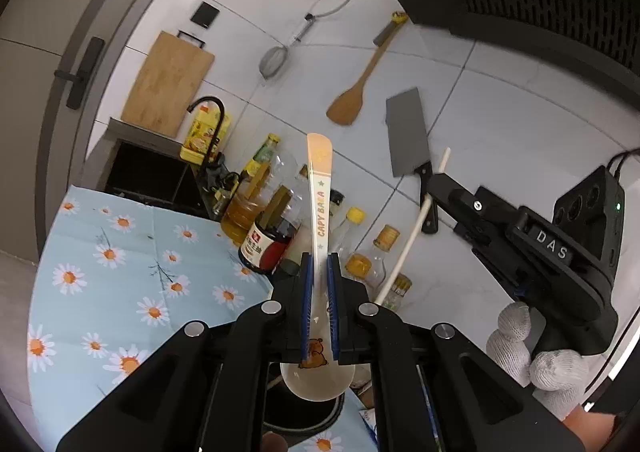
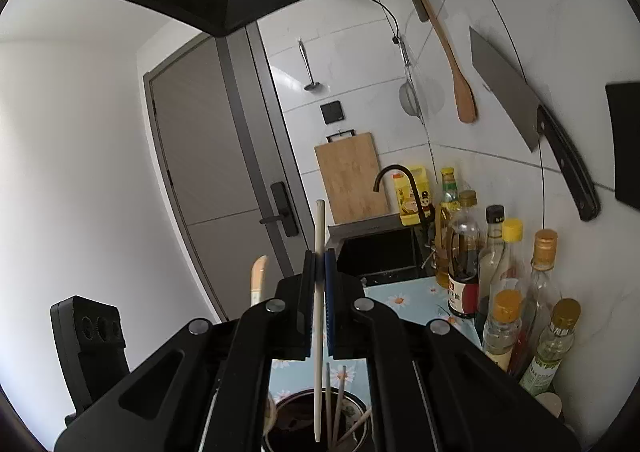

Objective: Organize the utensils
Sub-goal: 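Lower both utensils into the holder and open both tools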

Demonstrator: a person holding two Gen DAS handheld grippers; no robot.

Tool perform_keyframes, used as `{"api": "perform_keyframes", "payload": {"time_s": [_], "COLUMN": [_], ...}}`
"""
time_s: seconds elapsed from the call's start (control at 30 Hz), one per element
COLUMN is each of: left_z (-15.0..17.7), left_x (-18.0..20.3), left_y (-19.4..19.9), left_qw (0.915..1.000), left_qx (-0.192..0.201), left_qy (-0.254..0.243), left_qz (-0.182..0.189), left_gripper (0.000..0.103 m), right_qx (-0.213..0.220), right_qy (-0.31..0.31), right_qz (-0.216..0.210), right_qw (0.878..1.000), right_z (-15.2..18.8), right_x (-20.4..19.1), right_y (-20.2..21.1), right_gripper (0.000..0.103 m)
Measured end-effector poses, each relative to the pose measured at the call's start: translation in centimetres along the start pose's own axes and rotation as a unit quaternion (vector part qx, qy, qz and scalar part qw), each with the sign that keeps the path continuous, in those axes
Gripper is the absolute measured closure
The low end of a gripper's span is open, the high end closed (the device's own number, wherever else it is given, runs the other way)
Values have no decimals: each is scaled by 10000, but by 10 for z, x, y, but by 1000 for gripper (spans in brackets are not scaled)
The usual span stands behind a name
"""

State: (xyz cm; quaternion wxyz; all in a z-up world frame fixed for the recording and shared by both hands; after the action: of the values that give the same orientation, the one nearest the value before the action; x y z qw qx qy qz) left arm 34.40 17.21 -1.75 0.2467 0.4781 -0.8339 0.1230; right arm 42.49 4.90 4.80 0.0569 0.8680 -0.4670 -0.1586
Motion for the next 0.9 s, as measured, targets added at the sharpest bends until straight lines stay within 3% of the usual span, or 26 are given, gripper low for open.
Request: {"api": "perform_keyframes", "payload": {"time_s": [0.23,0.37,0.7,0.8,0.9], "left_z": [28,35,50,47,46], "left_x": [-13,-19,-21,-16,-14], "left_y": [-25,-26,-20,-16,-14], "left_qw": [9981,9979,9968,9971,9970], "left_qx": [-426,-488,-635,-587,-598], "left_qy": [-318,-221,-46,-7,8], "left_qz": [-306,-378,-485,-484,-482], "left_gripper": [97,97,96,96,94], "right_qx": [-371,-680,-1229,-1402,-1463], "right_qy": [-146,-391,-623,-722,-816], "right_qz": [148,290,161,119,113], "right_qw": [9991,9965,9903,9874,9858], "right_z": [34,51,79,85,84], "right_x": [8,19,21,21,23], "right_y": [-27,-39,-44,-43,-37], "right_gripper": [97,97,97,95,87]}}
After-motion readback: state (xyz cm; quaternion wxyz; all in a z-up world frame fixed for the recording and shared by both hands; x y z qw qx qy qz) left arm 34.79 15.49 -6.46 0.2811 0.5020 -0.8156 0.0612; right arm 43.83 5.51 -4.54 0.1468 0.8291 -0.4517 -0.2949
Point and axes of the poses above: each gripper's, at about its wrist camera, not at the fingertips, and y roughly against the way its jaws point, x to its right, z to its underside, the point moved 5 cm from there along -y, roughly the way its jaws point, and after that the axes turned 15 degrees about z, right-handed, at the moved point
